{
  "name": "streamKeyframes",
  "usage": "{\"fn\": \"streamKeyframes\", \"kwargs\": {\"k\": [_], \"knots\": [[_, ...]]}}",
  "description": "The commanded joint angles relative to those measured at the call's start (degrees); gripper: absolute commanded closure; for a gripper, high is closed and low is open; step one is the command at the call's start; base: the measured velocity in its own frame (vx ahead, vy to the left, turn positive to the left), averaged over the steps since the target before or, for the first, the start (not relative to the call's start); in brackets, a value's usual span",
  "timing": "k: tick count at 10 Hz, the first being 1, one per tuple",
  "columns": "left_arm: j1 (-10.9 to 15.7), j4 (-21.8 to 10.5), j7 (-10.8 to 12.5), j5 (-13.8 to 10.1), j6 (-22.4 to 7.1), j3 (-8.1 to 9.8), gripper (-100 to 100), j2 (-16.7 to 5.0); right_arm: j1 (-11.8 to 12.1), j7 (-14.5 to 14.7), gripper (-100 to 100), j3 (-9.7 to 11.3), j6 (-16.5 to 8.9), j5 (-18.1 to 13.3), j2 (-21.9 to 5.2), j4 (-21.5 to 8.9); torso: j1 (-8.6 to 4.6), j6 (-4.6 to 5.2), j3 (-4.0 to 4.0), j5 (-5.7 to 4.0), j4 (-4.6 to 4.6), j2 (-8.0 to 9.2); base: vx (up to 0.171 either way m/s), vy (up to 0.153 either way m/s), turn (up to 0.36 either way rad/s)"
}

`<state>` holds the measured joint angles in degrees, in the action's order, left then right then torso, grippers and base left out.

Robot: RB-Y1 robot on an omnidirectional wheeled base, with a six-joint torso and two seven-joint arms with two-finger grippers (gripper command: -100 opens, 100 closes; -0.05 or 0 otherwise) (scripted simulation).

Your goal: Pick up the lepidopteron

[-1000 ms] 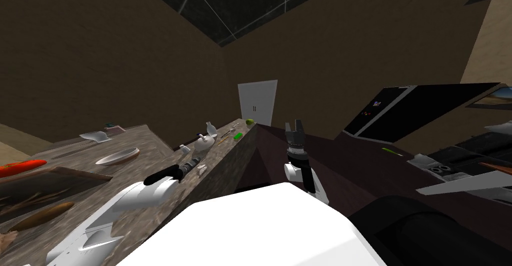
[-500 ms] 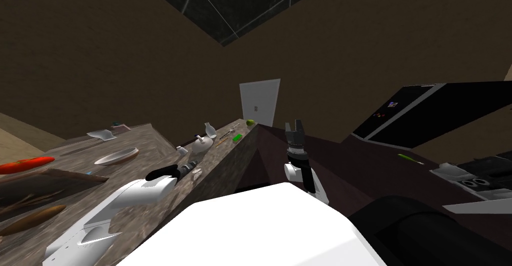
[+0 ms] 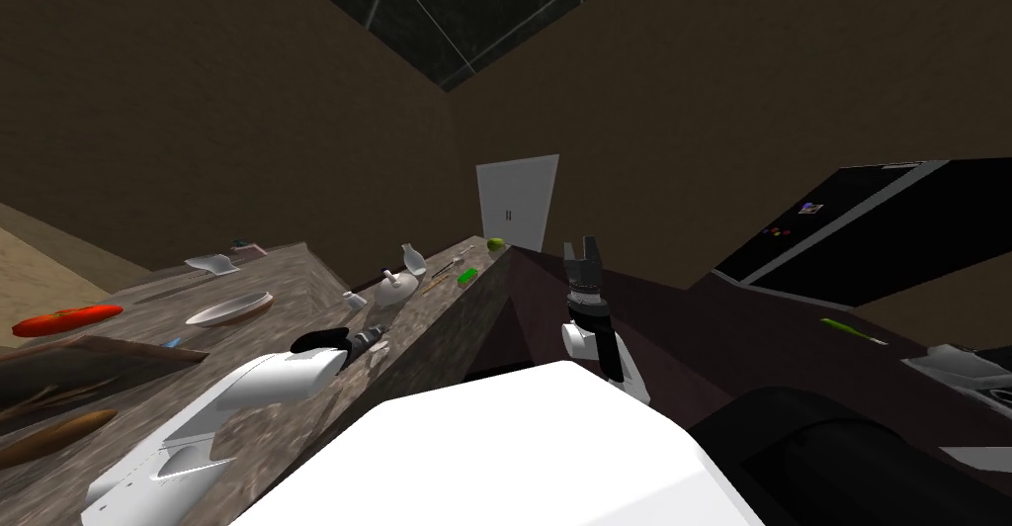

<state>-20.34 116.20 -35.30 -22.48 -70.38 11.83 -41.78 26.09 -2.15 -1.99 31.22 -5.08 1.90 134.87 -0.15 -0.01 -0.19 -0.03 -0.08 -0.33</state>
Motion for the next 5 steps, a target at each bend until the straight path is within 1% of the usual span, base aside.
{"fn": "streamKeyframes", "kwargs": {"k": [1, 3, 4, 5], "knots": [[0.29, -0.26, -0.29, -0.33, -2.2, 0.09, -100, -0.35, 0.0, 0.0, 0, 0.0, 0.0, 0.0, 0.0, 0.0, 0.0, 0.0, 0.0, 0.0, 0.0, 0.0, 0.072, -0.045, 0.048], [0.8, -1.44, -1.3, -1.16, -5.88, 0.15, -100, -1.25, 0.0, 0.0, 0, 0.0, 0.0, 0.0, 0.0, 0.0, 0.05, 0.0, 0.01, 0.01, 0.0, 0.03, 0.081, -0.058, 0.084], [0.8, -1.44, -1.3, -1.16, -6.6, 0.15, -100, -1.25, 0.0, 0.0, 0, 0.0, 0.0, 0.0, 0.0, 0.0, -0.02, 0.0, -0.01, -0.01, -0.01, -0.01, 0.068, -0.064, 0.03], [0.96, -1.93, -1.71, -1.52, -8.4, 0.14, -100, -1.64, -0.01, 0.0, 0, 0.0, 0.0, 0.0, 0.0, 0.0, -0.01, 0.02, 0.01, -0.01, 0.0, 0.03, 0.061, -0.058, 0.037]]}}
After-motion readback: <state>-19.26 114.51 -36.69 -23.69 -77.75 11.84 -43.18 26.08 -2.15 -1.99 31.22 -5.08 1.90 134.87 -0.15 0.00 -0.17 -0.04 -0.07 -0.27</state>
